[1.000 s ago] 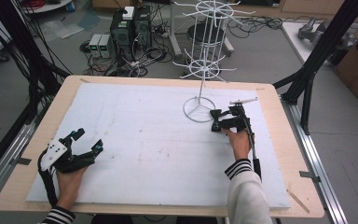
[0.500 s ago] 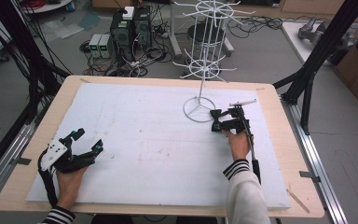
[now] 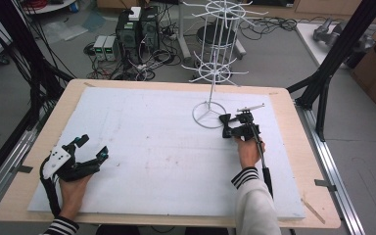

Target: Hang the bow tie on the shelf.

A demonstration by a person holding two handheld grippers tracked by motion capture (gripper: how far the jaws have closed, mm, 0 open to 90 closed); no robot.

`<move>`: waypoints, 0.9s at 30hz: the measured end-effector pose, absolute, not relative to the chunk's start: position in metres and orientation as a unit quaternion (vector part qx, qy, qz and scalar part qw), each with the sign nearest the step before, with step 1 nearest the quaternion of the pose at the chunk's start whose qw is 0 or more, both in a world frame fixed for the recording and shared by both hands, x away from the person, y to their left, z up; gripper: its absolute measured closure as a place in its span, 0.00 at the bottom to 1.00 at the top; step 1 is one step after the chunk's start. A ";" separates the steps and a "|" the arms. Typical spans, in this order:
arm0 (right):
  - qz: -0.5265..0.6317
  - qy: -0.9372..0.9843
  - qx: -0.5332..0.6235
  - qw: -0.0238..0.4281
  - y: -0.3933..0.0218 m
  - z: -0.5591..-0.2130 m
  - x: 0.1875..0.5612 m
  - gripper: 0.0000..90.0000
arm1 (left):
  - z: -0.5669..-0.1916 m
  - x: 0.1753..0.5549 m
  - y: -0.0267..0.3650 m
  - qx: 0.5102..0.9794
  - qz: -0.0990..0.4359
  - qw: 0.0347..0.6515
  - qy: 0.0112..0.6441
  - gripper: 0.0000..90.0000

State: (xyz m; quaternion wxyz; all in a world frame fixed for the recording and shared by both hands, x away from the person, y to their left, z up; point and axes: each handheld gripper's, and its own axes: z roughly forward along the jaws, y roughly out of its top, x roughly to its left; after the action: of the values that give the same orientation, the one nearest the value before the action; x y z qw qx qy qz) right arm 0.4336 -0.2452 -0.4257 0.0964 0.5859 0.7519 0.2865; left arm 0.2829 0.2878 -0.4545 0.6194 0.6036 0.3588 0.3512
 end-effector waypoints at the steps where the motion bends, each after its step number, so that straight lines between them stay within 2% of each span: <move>1: 0.287 0.752 0.586 0.096 -0.245 -0.426 0.434 0.94 | -0.454 0.283 0.288 0.604 0.351 0.619 0.359 0.17; 16: 0.299 0.756 0.567 0.131 -0.246 -0.416 0.424 0.94 | -0.454 0.283 0.288 0.605 0.351 0.619 0.358 0.17; 27: 0.345 0.737 0.556 0.172 -0.256 -0.399 0.405 0.94 | -0.454 0.283 0.288 0.605 0.351 0.618 0.358 0.17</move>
State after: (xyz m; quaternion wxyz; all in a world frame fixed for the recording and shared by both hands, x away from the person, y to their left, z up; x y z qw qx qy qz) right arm 0.4048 -0.2564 -0.3990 0.1723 0.5558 0.7366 0.3446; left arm 0.2827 0.2878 -0.4544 0.6179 0.6052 0.3583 0.3515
